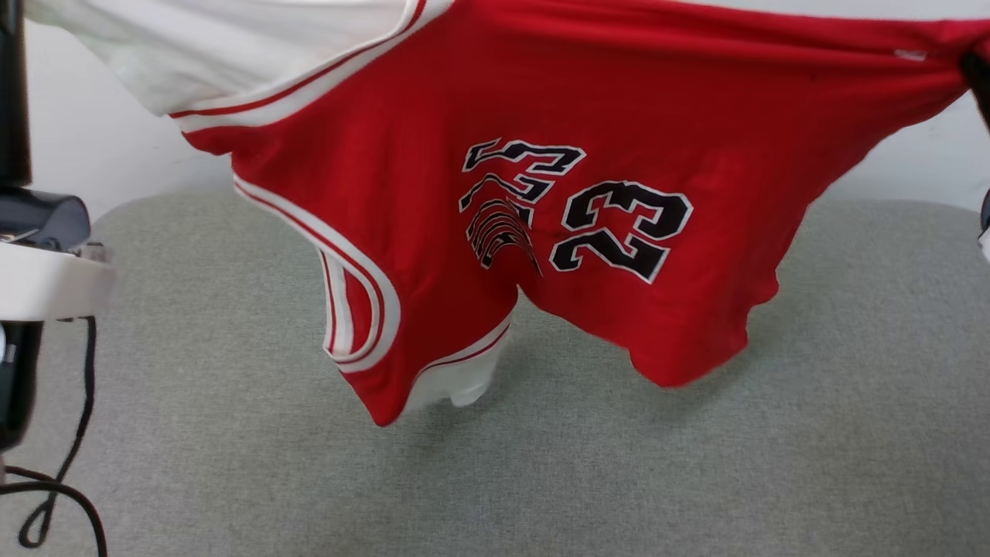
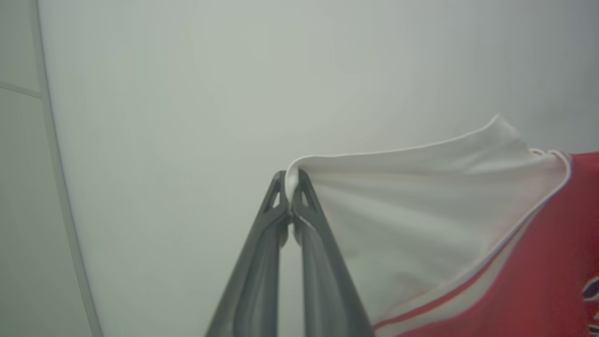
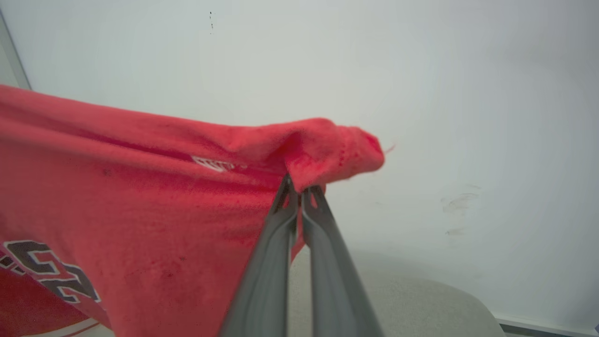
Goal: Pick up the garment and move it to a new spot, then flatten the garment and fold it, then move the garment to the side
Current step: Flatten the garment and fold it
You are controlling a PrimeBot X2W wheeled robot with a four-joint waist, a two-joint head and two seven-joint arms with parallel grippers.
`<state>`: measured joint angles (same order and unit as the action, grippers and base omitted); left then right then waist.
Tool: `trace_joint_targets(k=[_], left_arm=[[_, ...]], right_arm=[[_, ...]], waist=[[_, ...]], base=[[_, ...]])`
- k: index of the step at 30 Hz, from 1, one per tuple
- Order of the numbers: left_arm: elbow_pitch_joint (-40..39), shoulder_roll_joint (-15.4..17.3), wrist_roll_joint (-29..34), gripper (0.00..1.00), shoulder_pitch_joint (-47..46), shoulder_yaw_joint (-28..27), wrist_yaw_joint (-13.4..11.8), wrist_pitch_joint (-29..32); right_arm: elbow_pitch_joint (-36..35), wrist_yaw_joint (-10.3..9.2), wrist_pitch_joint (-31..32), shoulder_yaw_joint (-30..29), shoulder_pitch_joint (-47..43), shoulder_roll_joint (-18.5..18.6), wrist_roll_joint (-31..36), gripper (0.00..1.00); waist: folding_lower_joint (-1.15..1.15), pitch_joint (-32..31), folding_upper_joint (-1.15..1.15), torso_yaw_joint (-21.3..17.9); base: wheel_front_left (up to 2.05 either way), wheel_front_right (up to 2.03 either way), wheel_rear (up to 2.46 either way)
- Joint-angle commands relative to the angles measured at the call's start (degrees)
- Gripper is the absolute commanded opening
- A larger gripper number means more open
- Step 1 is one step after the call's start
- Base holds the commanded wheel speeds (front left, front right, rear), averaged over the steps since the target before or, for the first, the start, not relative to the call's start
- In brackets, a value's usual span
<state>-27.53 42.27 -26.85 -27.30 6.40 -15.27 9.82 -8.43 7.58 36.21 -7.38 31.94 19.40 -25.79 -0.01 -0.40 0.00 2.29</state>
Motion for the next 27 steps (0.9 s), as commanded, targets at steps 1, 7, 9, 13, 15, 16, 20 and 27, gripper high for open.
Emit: trace_joint_targets(k=[1, 7, 9, 13, 15, 16, 20, 27], left_arm=[[0.2, 0.5, 0.3, 0.0, -0.9, -1.1, -0.3, -0.4], [1.2, 2.0, -0.6, 0.0, -5.1, -1.4, 1.7, -0.1], [2.3, 2.5, -1.1, 0.0, -7.2, -1.0, 2.9, 0.3], [5.8, 3.9, -1.9, 0.0, -13.1, -0.1, 6.1, 0.7], [7.8, 4.3, -2.0, 0.0, -16.8, 0.6, 7.9, 0.5], [9.2, 4.5, -1.8, 0.0, -18.8, 1.1, 8.8, 0.4], [14.3, 4.4, -1.0, 0.0, -28.7, 3.0, 12.3, -0.3], [28.2, 1.3, 3.1, 0.0, -49.7, 7.3, 17.3, -3.9]], right_arm=[[-0.2, -0.16, -0.4, -1.1, 0.3, 0.0, 0.5, 0.0], [-1.8, -0.16, -1.8, -2.5, 3.9, -0.1, 2.4, 0.0], [-1.5, -0.16, -2.4, -2.7, 5.7, -0.1, 2.8, 0.0], [0.1, -0.16, -3.8, -2.3, 10.4, 0.8, 4.5, 0.0], [1.3, -0.16, -4.7, -1.8, 13.2, 1.6, 5.5, 0.0], [2.1, -0.16, -5.4, -1.6, 14.8, 1.9, 6.0, 0.0], [5.8, -0.17, -7.7, -0.9, 21.8, 2.8, 8.0, 0.0], [17.2, -0.23, -14.5, 1.0, 37.8, 3.6, 13.6, 0.0]], waist=[[0.01, 0.3, 0.0, -0.4], [0.01, 3.1, 0.0, -1.5], [0.01, 4.6, 0.0, -1.7], [0.01, 8.7, 0.0, -1.9], [0.01, 11.1, 0.0, -2.0], [0.01, 12.3, 0.0, -2.0], [0.01, 18.1, 0.0, -1.7], [0.01, 27.8, 0.0, -1.3]], base=[[0.0, 0.0, 0.0], [0.0, 0.0, 0.0], [0.0, 0.0, 0.0], [0.0, 0.0, 0.0], [0.0, 0.0, 0.0], [0.0, 0.0, 0.0], [0.0, 0.0, 0.0], [0.0, 0.0, 0.0]])
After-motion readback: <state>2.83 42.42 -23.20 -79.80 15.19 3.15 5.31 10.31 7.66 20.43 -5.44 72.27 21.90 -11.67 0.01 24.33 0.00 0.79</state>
